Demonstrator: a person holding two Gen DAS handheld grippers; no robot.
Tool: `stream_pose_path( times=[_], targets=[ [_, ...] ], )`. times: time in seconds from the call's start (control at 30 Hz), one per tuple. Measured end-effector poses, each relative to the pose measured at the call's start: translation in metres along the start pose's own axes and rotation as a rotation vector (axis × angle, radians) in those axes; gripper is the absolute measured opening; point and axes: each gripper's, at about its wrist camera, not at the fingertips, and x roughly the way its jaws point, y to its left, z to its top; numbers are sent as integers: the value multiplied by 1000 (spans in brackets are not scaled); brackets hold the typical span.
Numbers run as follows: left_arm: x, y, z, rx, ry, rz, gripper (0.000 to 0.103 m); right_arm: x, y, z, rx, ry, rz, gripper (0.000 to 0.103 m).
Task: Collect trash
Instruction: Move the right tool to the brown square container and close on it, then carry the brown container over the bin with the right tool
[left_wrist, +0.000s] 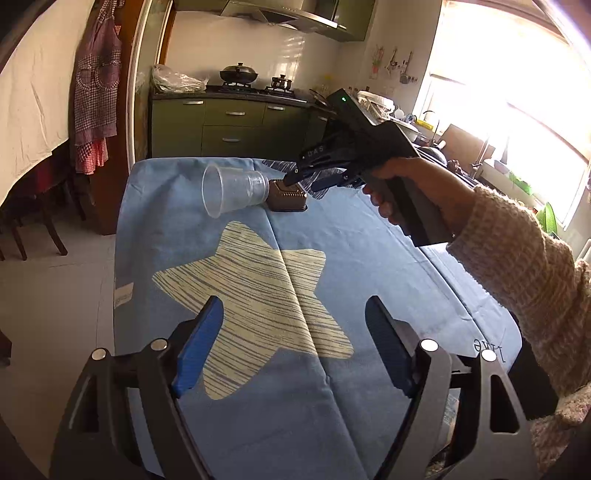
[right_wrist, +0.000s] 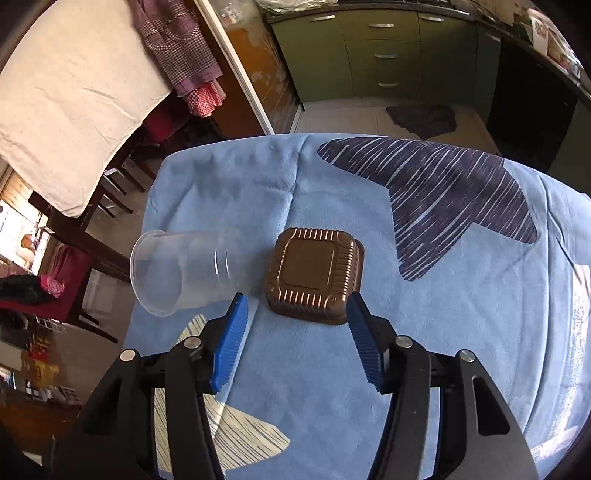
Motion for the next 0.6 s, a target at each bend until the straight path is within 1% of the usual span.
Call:
stream_pose_path(
  times=[0.17,0.43,0.6],
  targets=[
    [-2,6,-5,-20,-3,-6,75,13,2,12,29,24,-39,56],
    [-4,12,-12,-34,-1,-15,75,38,13,24,30,53,-125,58],
    [-7,13,-14,-41,-3,-25,75,47,21,27,17,46,-171,61]
  ],
)
